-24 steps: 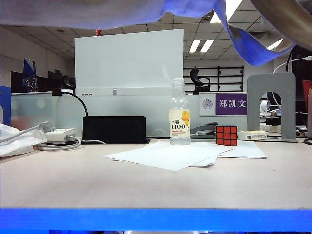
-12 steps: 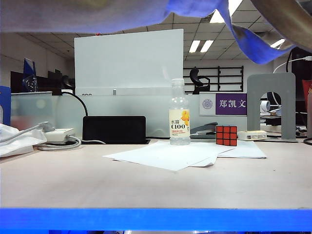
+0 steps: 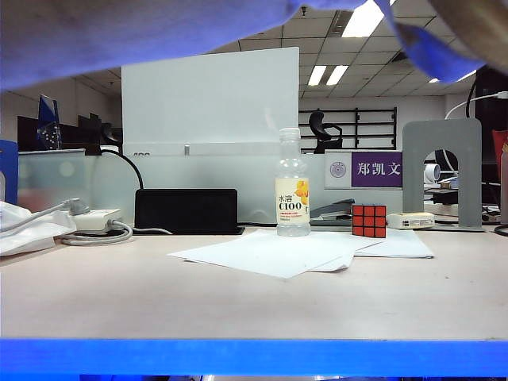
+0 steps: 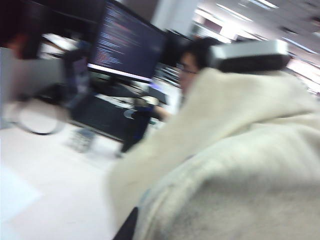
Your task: Take the glasses case out of the canvas bag and put it on the table.
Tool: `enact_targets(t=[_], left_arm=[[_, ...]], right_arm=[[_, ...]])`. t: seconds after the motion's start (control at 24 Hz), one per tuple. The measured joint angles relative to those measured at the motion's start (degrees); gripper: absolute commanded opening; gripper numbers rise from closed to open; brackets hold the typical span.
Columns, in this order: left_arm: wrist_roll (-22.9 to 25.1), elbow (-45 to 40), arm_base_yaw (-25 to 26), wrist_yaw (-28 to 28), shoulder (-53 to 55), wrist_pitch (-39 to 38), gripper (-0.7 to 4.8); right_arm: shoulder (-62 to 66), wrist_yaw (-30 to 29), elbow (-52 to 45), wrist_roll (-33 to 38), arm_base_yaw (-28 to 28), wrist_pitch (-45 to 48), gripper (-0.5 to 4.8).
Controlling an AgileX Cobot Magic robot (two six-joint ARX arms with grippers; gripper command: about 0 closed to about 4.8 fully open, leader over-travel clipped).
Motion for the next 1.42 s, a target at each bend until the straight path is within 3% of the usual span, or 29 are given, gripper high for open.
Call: enact_targets(t=[0.21, 0.46, 0.58, 0.75, 0.83, 1.0, 1.13, 1.29, 1.42], left_arm=[[-0.02, 0.0, 8.31, 0.24, 0.0, -0.11, -0.05], [2.64, 0.0, 12.96, 0.42, -0.2, -1.84, -0.05], [7.02, 0.0, 14.93, -0.9, -0.37, -5.99, -0.05], [17.68, 0.0, 19.82, -9.66, 0.46, -20.26, -0.05], [23.65, -0.04, 20.24, -12.37, 0.9, -28.35, -0.06], [29.97, -0.07, 20.13, -12.83, 1.6, -35.32, -0.05], [31.58, -0.09, 19.41, -14.49, 1.6, -35.56, -0.06], [32.02, -0.09, 19.34, -22.88, 1.62, -36.26, -0.06], [32.13, -0.09, 19.67, -24.24, 2.25, -36.5, -0.06]], right_arm=[[-0.76, 5.6, 0.0, -4.48, -3.32, -6.58, 0.71], [-0.72, 8.61, -0.07, -8.07, -9.55, -12.48, 0.71], [-0.79, 7.58, -0.04, -8.55, -12.98, -12.55, 0.71], [-2.05, 5.55, 0.2, -8.85, -15.56, -12.72, 0.71], [-2.03, 4.66, 0.0, -8.94, -15.52, -13.18, 0.71], [-2.34, 5.2, 0.0, -9.55, -15.85, -13.79, 0.71], [-2.45, 7.08, 0.0, -10.05, -15.85, -13.53, 0.71], [-2.43, 8.2, 0.0, -11.21, -16.31, -14.43, 0.71], [-2.36, 9.62, 0.0, -11.65, -16.31, -15.52, 0.71]])
